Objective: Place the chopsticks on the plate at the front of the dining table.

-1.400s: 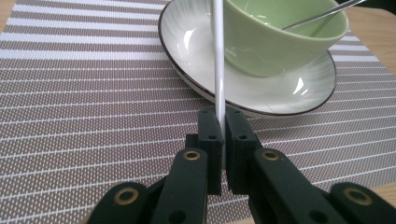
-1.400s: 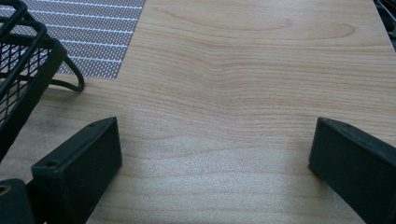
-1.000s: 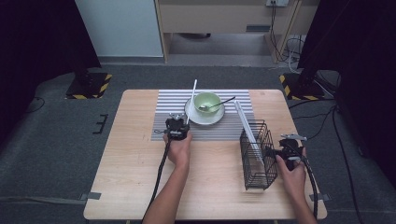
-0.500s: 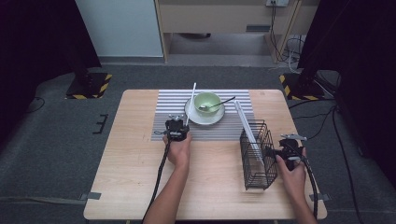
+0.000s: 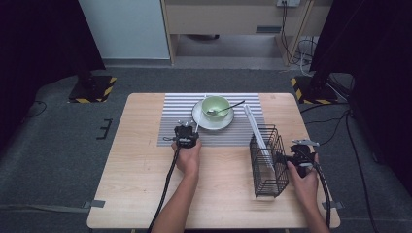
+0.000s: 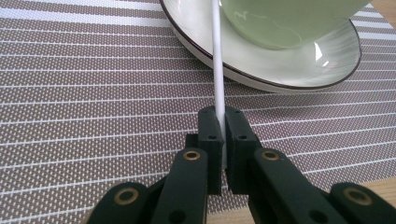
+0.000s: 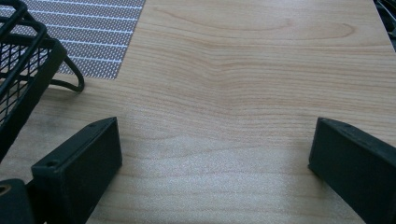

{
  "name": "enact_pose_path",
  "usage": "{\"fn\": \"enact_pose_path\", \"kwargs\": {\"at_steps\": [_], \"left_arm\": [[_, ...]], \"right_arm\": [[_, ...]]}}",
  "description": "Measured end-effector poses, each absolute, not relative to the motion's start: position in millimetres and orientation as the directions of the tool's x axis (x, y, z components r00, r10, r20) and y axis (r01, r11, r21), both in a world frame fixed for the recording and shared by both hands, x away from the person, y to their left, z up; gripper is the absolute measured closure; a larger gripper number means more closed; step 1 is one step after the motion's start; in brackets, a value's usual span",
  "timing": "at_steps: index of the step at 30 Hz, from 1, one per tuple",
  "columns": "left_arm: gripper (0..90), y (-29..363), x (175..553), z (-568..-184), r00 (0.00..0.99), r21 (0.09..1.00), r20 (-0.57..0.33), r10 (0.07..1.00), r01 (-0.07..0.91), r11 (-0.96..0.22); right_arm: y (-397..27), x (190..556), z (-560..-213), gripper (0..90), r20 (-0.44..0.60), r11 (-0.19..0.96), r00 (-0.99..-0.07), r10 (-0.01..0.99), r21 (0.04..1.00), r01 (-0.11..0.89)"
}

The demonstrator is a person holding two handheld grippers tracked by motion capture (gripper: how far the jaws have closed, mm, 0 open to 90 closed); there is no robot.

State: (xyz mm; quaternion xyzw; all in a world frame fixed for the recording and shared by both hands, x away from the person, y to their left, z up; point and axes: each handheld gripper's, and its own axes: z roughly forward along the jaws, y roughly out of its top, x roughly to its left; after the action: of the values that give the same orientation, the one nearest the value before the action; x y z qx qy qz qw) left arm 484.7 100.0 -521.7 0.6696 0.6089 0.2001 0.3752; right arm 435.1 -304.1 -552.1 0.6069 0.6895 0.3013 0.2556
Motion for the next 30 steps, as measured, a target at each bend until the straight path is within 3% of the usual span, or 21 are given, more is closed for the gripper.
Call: {"fn": "enact_pose_path", "kwargs": {"at_steps": [30], "left_arm": [[82.1,85,485,-529,0.212,0.739,-0.228,0.95,0.673,0.027]], "right_arm": [[-304,435,-552,2.5,0.014,0.081,-0.132,0.991,0.726,0.683]]}}
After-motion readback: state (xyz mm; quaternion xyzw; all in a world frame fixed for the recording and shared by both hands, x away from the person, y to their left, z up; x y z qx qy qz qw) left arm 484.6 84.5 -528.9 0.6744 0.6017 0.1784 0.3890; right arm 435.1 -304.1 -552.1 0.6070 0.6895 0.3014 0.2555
